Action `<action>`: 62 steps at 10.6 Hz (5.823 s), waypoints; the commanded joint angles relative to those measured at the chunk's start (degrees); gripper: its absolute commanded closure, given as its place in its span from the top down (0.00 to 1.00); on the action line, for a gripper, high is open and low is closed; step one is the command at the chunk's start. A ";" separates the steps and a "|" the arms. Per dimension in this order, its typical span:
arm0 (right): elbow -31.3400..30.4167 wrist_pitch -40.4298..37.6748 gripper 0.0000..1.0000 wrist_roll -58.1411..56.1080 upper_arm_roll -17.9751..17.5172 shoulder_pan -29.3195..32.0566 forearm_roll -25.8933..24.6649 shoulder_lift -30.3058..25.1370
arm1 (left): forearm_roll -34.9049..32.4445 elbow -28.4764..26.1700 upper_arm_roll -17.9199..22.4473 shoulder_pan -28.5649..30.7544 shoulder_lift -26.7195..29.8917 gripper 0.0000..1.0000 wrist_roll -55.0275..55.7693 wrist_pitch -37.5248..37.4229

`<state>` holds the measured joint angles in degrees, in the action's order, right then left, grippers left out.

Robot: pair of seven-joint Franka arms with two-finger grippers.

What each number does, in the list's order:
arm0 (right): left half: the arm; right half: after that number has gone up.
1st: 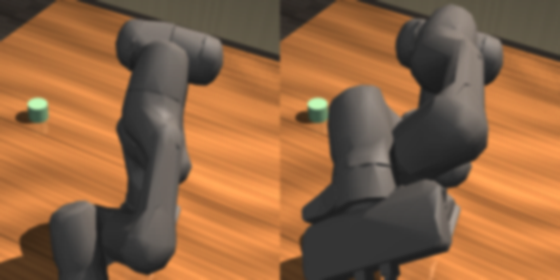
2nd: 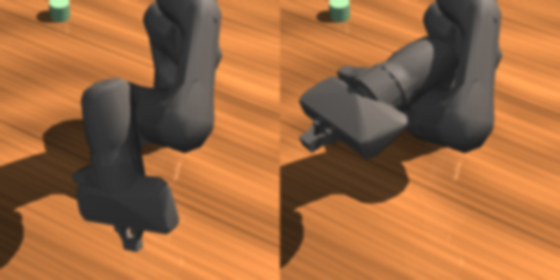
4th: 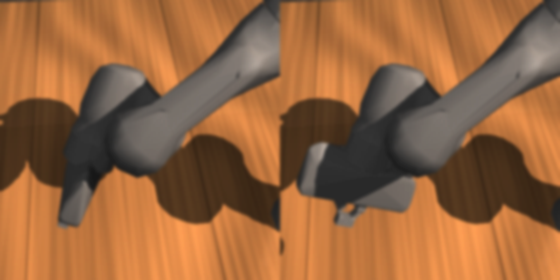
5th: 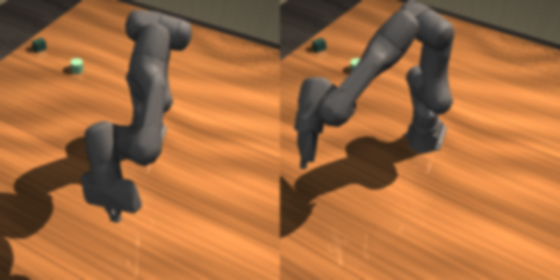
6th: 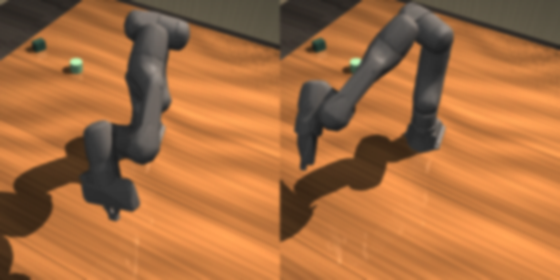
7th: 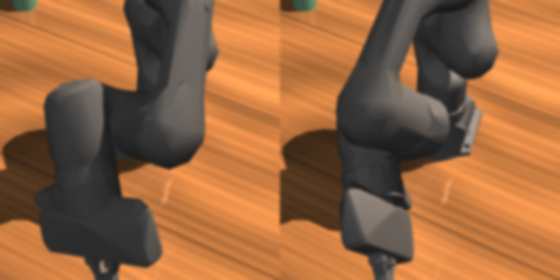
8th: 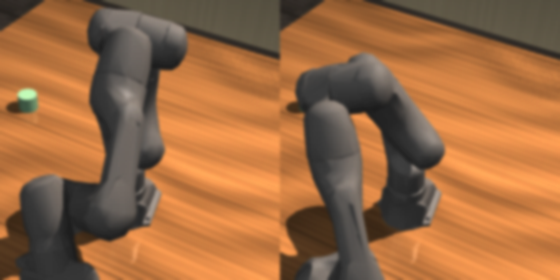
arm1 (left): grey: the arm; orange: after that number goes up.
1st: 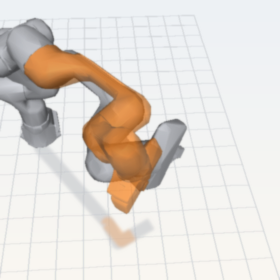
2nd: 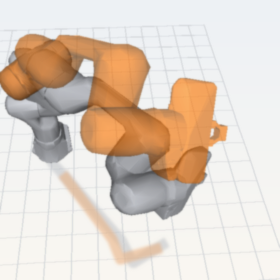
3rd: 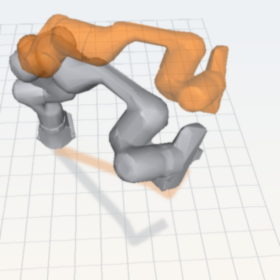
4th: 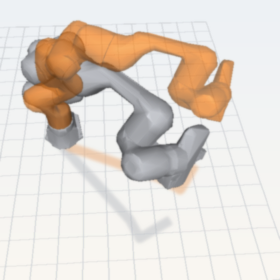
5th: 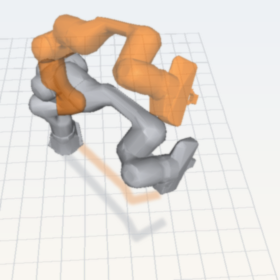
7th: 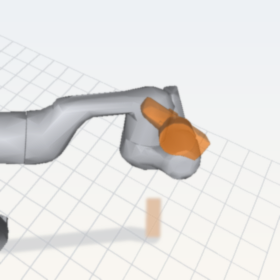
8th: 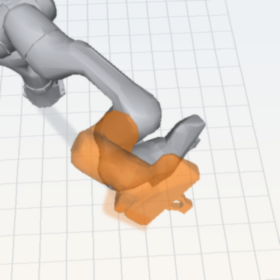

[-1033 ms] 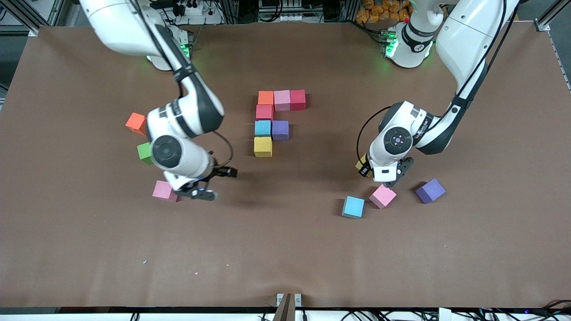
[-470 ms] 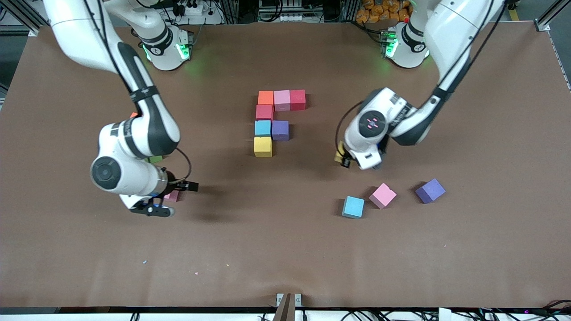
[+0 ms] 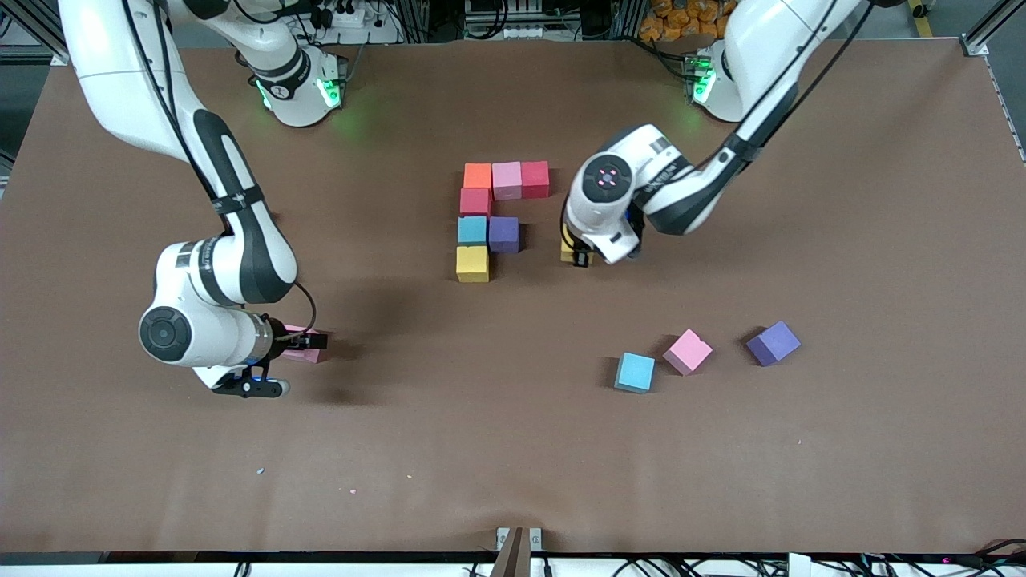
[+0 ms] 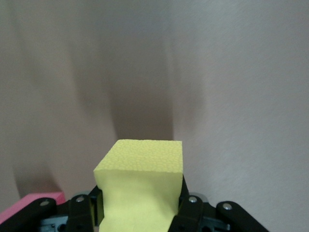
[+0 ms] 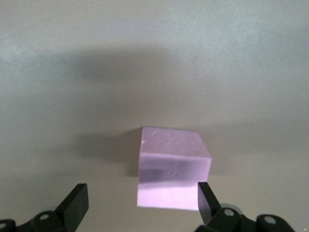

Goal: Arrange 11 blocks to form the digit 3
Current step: 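Grasp the pink block with the right gripper while the left gripper carries yellow, then place the yellow block beside the purple block and open the left gripper, then place the pink block with the right gripper while the left gripper reaches cyan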

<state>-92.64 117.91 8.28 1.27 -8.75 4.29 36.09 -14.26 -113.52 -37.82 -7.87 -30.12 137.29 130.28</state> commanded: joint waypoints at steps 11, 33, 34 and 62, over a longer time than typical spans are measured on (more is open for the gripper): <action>0.62 6.90 0.05 -3.10 -1.10 3.12 1.24 5.31 | -4.63 0.14 1.17 -6.72 -4.50 0.07 9.30 7.27; 11.78 1.89 0.07 22.74 -1.71 -24.39 7.84 10.05 | -6.57 4.62 3.72 -10.94 -8.20 1.00 14.76 7.36; 11.78 2.32 0.07 22.74 -1.62 -24.82 7.84 10.40 | -6.57 4.63 3.72 -10.94 -8.11 1.00 14.76 7.01; 13.01 0.94 1.00 16.51 -0.92 -25.53 6.17 7.25 | -5.08 27.19 7.93 3.83 -10.03 1.00 -28.48 -16.37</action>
<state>-79.57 121.39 25.23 0.02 -34.80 11.00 45.87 -20.05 -90.52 -31.12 -3.61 -37.50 111.26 115.17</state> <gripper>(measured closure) 0.000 0.000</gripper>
